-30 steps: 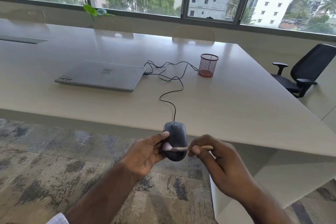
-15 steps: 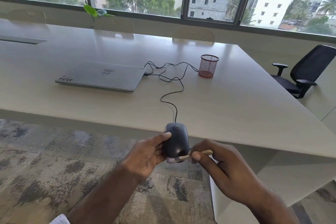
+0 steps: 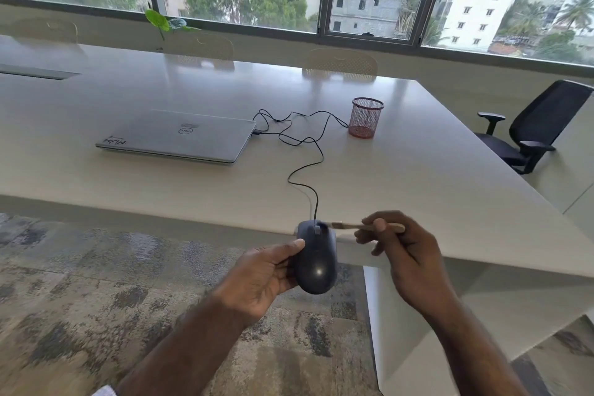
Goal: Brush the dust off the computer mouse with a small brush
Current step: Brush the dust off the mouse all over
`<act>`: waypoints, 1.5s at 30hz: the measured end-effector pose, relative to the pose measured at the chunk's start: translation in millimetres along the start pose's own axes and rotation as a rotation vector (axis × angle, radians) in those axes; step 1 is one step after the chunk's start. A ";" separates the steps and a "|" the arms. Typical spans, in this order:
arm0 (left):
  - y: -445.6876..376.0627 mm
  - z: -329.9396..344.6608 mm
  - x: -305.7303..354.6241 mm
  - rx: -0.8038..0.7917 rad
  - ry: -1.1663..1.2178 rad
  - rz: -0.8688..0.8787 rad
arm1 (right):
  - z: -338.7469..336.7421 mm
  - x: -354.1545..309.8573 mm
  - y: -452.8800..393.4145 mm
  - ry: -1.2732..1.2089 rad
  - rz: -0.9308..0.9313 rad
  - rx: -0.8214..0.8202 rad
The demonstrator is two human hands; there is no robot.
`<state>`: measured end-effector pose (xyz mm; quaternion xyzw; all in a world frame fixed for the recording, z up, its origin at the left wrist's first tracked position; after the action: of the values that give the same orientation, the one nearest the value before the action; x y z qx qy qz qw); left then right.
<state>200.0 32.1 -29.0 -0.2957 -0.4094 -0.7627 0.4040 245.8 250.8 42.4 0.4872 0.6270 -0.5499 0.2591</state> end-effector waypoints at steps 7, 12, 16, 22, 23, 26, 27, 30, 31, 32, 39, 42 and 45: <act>1.6 -5.2 1.9 0.030 0.016 0.002 | -4.1 -16.9 20.6 -0.157 -0.020 -0.223; -2.0 -2.4 1.8 0.024 0.029 0.004 | -7.2 -20.4 24.9 -0.234 0.006 -0.211; -5.5 -2.7 -0.4 0.016 0.017 0.006 | -16.6 -19.0 20.7 -0.265 -0.016 -0.030; -7.6 -5.1 -0.6 0.027 0.025 -0.005 | -11.6 -11.5 30.3 -0.246 0.038 -0.027; -7.9 -5.2 -0.4 0.025 0.033 -0.016 | -10.8 -12.3 32.4 -0.277 0.038 -0.052; -8.1 -5.3 0.7 0.024 0.065 -0.034 | -10.9 -14.8 34.7 -0.344 0.046 -0.086; -8.3 -5.1 1.7 0.025 0.073 -0.035 | -11.7 -14.8 34.5 -0.363 0.041 -0.068; -9.2 -1.4 4.1 0.010 0.077 -0.029 | -15.4 -11.5 33.6 -0.390 0.006 0.062; -10.1 -0.2 5.1 0.004 0.062 -0.020 | -16.0 -9.8 33.6 -0.380 -0.001 0.117; -11.1 0.9 5.7 -0.003 0.047 -0.010 | -15.5 -7.7 33.6 -0.361 -0.005 0.164; -16.2 14.4 11.9 -0.071 0.041 0.054 | 14.6 4.3 32.1 -0.299 0.050 0.216; -18.8 24.4 19.1 -0.084 0.016 0.103 | 21.1 0.0 26.1 -0.301 0.035 0.222; -21.0 31.6 29.7 -0.078 -0.027 0.146 | 24.3 0.4 16.3 -0.319 0.046 0.241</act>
<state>170.9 55.4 1.6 -0.3506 -0.3620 -0.7426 0.4410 255.1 226.8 28.7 0.4358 0.4962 -0.6851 0.3074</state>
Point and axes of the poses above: each hand's wrist, its own y-axis away from the middle knuckle, its own z-axis out of the palm, x = y × z, the point moved 4 cm from there along -y, towards the middle knuckle, and after that the axes turned 3 degrees about -x, right-handed, at the moved point
